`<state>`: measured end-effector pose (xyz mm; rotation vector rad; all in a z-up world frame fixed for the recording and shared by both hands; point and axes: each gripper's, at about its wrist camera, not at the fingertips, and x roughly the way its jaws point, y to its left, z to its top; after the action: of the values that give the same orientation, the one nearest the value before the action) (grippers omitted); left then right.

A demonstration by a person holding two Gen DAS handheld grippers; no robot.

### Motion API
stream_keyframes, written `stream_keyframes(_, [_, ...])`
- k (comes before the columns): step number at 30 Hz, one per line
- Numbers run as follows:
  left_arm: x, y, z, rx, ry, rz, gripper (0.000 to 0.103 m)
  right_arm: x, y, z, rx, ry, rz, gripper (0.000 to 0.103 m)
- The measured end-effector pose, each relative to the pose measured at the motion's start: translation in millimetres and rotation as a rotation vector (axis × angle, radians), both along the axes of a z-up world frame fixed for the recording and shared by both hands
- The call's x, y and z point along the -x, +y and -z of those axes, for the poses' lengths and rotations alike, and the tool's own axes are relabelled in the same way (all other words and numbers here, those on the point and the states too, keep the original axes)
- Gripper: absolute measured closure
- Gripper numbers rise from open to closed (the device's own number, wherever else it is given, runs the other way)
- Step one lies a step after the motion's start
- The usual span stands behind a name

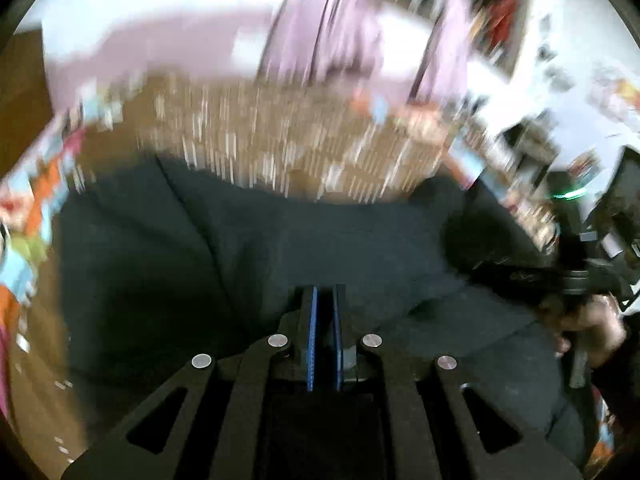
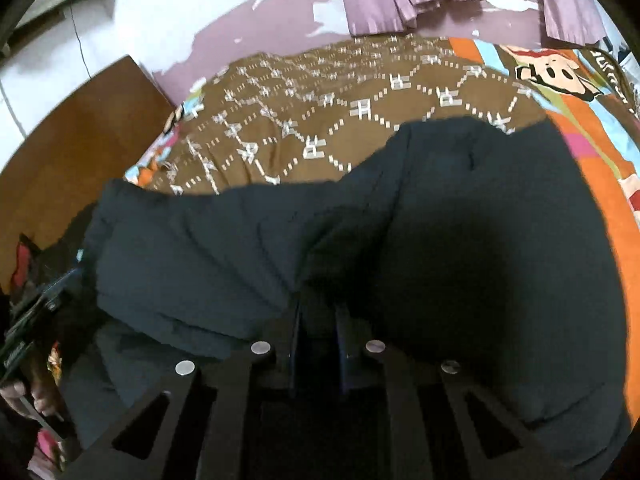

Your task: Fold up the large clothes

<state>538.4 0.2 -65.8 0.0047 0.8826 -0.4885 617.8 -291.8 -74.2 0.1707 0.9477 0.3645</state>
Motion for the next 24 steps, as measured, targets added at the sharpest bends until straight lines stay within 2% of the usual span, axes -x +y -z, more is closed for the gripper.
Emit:
stream_keyframes(1, [-12, -6, 15, -0.034, 0.065, -0.011, 0.098, -1, 1, 2, 0.002, 0.002, -0.002, 0.087])
stream_keyframes(4, [-24, -5, 22, -0.017, 0.102, -0.037, 0.098, 0, -6, -5, -0.021, 0.001, 0.006, 0.081])
stream_keyframes(6, [-28, -3, 24, -0.015, 0.12, -0.034, 0.099, 5, -13, -24, -0.032, -0.065, 0.017, 0.08])
stream_keyframes(7, [-28, -2, 25, -0.01, 0.123, -0.034, 0.099, 11, -15, -40, -0.034, -0.139, 0.022, 0.08])
stream_keyframes(9, [-30, 0, 27, -0.001, 0.119, -0.04, 0.099, 14, -8, -62, -0.05, -0.223, 0.002, 0.08])
stream_keyframes(12, [-28, 0, 29, -0.003, 0.103, -0.038, 0.099, -1, 15, -56, 0.01, -0.166, -0.034, 0.08])
stream_keyframes(16, [-26, 1, 34, 0.011, 0.098, -0.031, 0.099, -29, 25, 0, 0.049, 0.038, -0.061, 0.08])
stream_keyframes(18, [-26, 1, 37, 0.009, 0.104, -0.03, 0.099, -29, 21, 9, 0.022, 0.058, -0.053, 0.08])
stream_keyframes(24, [-20, -1, 39, 0.0, 0.081, -0.029, 0.099, -9, 25, 5, 0.091, 0.005, -0.056, 0.079])
